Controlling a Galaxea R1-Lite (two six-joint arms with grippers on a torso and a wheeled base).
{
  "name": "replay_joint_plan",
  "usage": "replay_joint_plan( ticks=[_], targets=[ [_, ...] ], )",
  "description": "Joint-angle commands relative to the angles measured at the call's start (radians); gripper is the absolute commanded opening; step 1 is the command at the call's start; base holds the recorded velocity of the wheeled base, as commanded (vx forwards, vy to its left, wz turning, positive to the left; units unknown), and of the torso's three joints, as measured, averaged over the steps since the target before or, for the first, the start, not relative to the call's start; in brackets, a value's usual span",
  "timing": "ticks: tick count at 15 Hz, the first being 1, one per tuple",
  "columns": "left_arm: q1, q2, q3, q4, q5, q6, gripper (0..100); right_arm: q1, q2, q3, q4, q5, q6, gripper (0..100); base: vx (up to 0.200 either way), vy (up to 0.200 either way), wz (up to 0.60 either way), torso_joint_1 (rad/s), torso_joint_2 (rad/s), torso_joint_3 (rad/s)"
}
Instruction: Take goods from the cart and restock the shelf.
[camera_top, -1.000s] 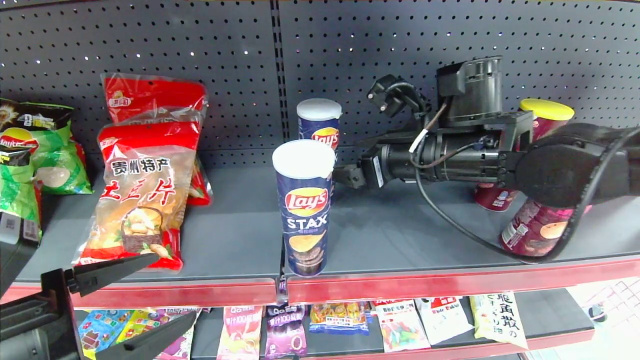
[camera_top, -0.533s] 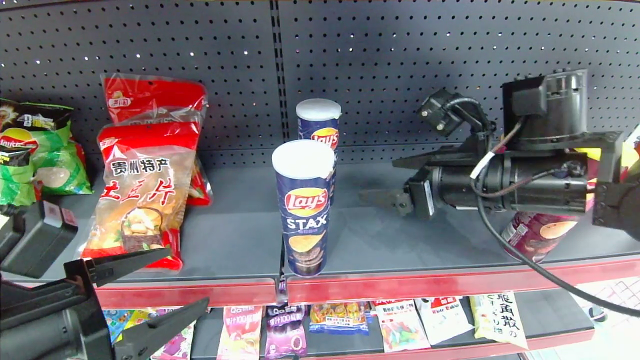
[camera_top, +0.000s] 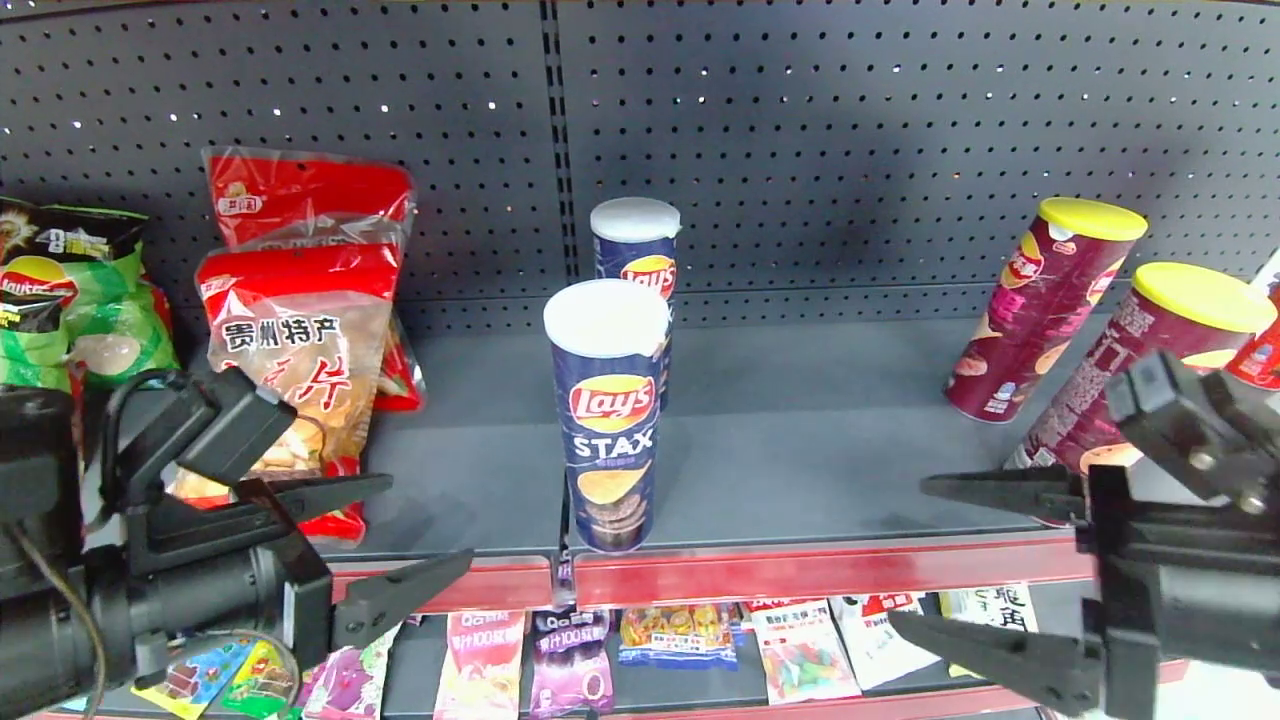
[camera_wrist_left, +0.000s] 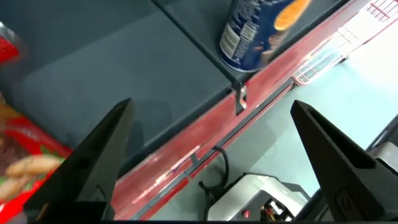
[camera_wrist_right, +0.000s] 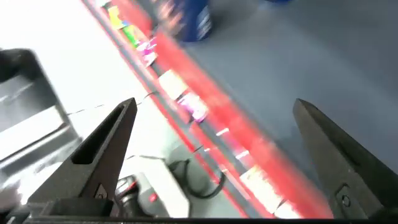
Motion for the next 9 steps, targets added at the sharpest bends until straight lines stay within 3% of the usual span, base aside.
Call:
replay_joint_plan(
  ticks=[1,3,6,9],
  targets=[
    [-0.004,0.129,-0.033,-0.018,0.013,0.000,100,-0.012,-0.187,0.109,0.002,-0.011,0.014,100,0.000,0.000,0.00,0.000,0.00,0.000],
    [-0.006,0.163,-0.048,-0.018,0.015,0.003,100,-0.053,-0.204,0.109,0.001,-0.065,0.029,100,0.000,0.000,0.00,0.000,0.00,0.000],
    [-0.007,0.233,-0.087,-0.018,0.019,0.052,100,-0.095,-0.238,0.107,0.001,-0.072,0.062,100,0.000,0.000,0.00,0.000,0.00,0.000],
    [-0.029,0.295,-0.142,-0.018,0.021,0.052,100,-0.105,-0.250,0.109,0.002,-0.074,0.066,100,0.000,0.000,0.00,0.000,0.00,0.000]
  ],
)
